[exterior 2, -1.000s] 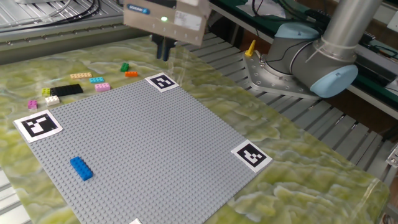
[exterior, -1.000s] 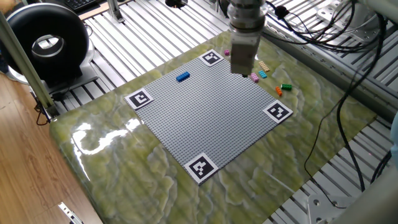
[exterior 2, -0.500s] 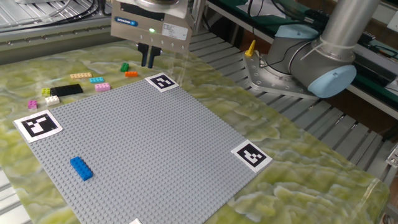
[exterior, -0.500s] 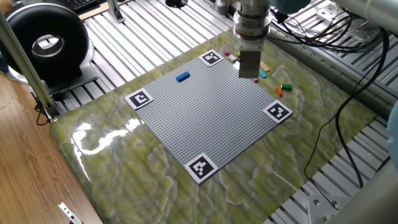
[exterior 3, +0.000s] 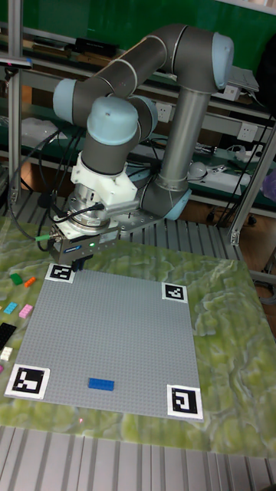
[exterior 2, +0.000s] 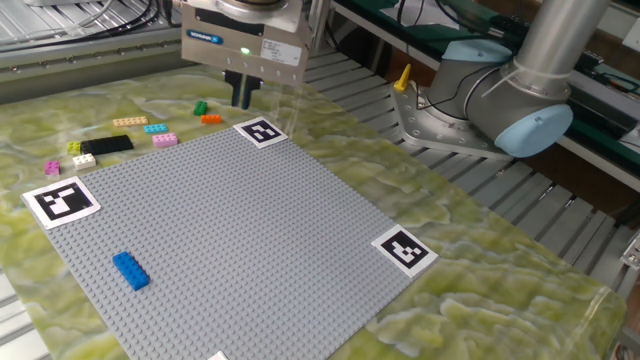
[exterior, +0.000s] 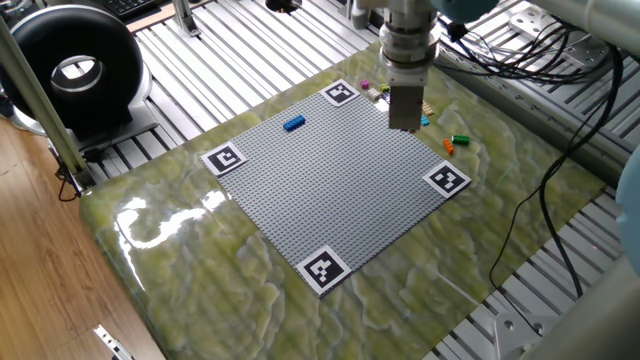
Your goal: Stack small Lego blocks one on top of the other
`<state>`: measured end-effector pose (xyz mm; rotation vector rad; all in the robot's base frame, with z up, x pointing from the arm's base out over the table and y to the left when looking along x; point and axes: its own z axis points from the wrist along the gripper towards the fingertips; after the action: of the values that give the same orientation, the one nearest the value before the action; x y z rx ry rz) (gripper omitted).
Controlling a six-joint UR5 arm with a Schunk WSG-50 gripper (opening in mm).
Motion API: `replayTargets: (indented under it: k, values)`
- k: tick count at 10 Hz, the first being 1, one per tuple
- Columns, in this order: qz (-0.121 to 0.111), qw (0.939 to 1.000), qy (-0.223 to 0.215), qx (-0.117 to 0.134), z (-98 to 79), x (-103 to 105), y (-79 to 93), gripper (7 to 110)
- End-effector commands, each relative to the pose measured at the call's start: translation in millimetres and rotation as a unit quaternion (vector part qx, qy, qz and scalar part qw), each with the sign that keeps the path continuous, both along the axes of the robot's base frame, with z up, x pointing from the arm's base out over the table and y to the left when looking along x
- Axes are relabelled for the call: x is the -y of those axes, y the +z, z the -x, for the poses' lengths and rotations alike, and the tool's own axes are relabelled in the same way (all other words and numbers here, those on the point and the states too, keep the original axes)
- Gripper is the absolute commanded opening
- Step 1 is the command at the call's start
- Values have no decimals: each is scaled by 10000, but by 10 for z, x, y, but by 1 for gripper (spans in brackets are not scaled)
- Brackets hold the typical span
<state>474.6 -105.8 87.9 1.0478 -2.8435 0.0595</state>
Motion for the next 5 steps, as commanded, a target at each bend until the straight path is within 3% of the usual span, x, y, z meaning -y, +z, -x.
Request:
replayTargets:
  k: [1,2,3,4,5]
  values:
    - [-306,9990,136,307,-150,-94,-12,7]
    - [-490,9973,356,416,-173,-19,-21,7]
    - [-515,9962,511,489,-172,111,-35,7]
    - [-517,9954,626,507,-145,258,-73,22]
    - [-539,9943,734,551,-136,403,-157,22]
